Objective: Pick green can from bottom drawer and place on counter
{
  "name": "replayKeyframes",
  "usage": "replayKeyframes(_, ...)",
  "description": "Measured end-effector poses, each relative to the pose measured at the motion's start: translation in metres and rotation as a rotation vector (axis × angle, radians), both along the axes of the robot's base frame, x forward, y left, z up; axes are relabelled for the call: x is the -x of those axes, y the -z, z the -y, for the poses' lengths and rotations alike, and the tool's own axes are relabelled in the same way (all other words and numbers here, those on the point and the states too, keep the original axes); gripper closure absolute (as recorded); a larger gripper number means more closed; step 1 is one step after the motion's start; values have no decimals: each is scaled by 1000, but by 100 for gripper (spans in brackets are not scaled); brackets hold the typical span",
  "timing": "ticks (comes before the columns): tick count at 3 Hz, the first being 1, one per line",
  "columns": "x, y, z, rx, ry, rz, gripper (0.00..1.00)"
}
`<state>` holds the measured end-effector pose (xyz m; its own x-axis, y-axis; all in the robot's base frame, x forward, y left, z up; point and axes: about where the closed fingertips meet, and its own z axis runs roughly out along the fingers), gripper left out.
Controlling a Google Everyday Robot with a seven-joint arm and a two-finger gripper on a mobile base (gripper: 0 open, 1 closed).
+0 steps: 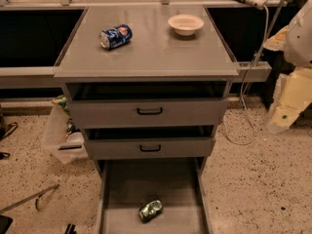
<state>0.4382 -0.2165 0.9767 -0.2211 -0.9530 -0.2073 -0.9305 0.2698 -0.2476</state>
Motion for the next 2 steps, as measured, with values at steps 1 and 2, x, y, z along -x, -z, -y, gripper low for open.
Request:
replayKeyframes(1,0,0,0,0,0,0,0)
replayKeyframes(2,-11,21,-6,-26,3,11,0)
